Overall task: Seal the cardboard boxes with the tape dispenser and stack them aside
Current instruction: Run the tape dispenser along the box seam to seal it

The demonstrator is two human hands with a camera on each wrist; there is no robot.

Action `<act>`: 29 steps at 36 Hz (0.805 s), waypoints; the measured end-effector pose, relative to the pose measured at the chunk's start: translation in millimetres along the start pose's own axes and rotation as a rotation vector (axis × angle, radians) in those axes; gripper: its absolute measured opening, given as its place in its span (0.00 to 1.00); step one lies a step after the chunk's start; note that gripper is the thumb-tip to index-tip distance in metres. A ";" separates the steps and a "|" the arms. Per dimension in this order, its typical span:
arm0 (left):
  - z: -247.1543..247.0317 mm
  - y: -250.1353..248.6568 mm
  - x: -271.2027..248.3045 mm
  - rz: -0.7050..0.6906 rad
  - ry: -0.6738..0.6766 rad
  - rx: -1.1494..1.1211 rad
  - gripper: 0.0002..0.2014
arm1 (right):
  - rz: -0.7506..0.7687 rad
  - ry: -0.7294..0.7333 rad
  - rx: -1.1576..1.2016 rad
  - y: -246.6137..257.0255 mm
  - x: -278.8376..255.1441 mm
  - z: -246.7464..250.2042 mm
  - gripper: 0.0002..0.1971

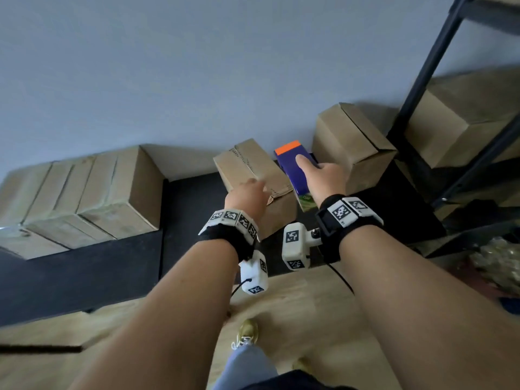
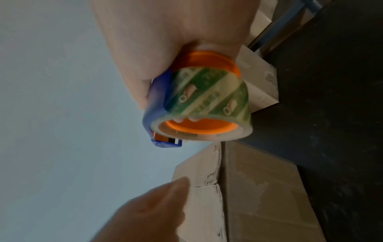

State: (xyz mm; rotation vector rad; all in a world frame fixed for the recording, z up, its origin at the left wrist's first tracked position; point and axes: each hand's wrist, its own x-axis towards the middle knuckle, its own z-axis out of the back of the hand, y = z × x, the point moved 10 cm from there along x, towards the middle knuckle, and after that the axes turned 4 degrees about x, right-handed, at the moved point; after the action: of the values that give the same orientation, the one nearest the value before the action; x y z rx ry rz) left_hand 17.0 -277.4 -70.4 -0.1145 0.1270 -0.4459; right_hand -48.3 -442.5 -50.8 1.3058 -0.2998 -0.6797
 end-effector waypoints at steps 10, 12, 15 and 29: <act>32.1 43.6 28.2 0.358 0.261 -1.125 0.16 | -0.022 0.112 0.030 25.4 -10.0 -10.1 0.30; 33.8 46.9 28.3 0.343 0.287 -1.154 0.18 | -0.018 0.128 0.044 30.1 -11.7 -13.2 0.29; 30.2 51.9 31.6 0.324 0.329 -1.169 0.22 | -0.020 0.136 0.057 37.3 -14.7 -17.2 0.24; 29.2 80.5 58.3 0.400 0.463 -1.341 0.15 | -0.084 0.146 0.186 52.3 -16.8 -41.7 0.19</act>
State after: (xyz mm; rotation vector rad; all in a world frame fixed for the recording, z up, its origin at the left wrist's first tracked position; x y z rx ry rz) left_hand 107.4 -228.3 -58.3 -1.2817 0.8806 0.0894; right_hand -22.6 -394.0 -9.0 1.5442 -0.1932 -0.6347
